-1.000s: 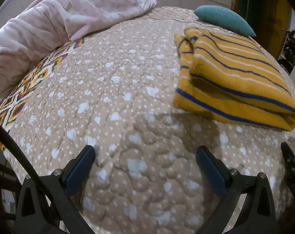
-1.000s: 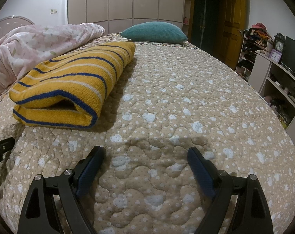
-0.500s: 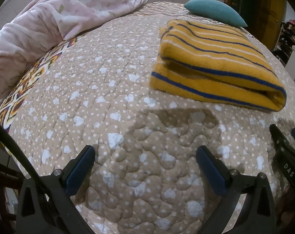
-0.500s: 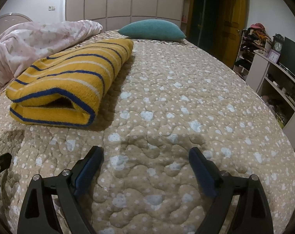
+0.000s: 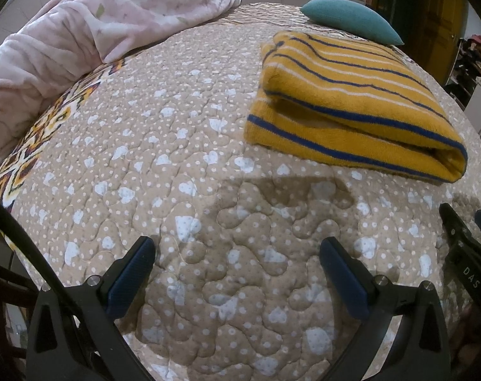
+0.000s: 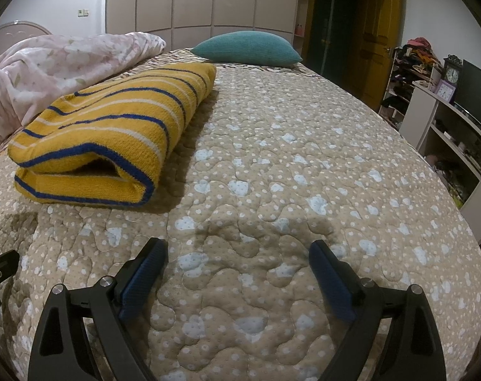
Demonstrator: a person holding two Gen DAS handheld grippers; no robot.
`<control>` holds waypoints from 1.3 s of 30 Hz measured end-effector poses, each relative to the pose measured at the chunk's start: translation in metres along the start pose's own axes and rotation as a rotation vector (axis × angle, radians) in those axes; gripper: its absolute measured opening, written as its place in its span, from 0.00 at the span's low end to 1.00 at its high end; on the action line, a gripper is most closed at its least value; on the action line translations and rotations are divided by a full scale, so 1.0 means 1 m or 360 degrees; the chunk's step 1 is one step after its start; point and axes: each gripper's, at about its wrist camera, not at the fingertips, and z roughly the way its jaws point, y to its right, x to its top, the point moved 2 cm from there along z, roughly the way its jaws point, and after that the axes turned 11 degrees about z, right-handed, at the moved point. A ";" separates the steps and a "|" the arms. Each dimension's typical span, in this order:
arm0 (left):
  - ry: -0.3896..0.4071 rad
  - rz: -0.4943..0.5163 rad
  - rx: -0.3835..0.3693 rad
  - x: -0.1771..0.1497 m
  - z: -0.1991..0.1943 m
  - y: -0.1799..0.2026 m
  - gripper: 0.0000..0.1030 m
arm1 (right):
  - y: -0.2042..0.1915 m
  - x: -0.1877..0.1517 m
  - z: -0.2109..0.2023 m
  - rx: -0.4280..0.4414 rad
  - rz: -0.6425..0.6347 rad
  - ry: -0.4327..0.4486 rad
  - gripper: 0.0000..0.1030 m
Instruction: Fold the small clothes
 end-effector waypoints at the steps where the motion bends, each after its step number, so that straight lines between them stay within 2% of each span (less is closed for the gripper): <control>1: 0.0000 0.0000 -0.0002 0.000 0.000 -0.001 1.00 | -0.001 0.000 0.000 0.0002 0.0000 0.0000 0.92; 39: -0.0027 -0.0007 -0.0021 -0.001 0.005 -0.004 1.00 | 0.001 0.001 0.001 0.0006 -0.0009 0.0000 0.93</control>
